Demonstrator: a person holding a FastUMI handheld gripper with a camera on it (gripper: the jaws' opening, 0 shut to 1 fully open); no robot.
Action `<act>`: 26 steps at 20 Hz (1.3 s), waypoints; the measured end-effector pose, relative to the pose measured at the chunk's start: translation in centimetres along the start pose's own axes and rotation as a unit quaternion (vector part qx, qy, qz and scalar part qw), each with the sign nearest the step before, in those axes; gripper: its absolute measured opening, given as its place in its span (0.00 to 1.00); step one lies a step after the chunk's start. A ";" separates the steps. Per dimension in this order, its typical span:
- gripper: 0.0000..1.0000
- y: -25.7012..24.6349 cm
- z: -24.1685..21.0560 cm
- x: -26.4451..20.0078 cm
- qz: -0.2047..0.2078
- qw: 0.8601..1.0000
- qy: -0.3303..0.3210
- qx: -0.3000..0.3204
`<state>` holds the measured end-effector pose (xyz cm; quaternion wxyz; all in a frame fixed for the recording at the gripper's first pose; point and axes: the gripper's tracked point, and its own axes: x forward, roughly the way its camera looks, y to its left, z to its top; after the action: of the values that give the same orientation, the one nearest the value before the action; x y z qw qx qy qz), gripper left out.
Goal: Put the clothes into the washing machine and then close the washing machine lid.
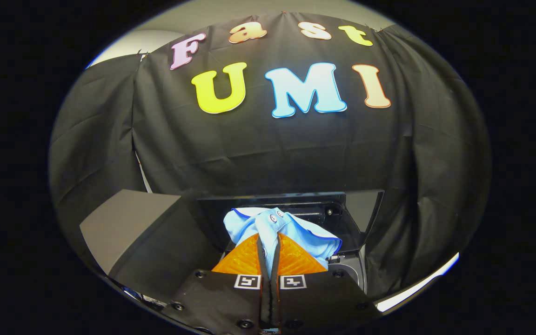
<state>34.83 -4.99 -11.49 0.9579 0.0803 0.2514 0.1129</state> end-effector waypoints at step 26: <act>0.01 -2.0 -12.8 5.9 -0.050 0.991 0.121 -0.001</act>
<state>33.81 -4.12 -25.66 0.9250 0.0521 0.3690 0.0742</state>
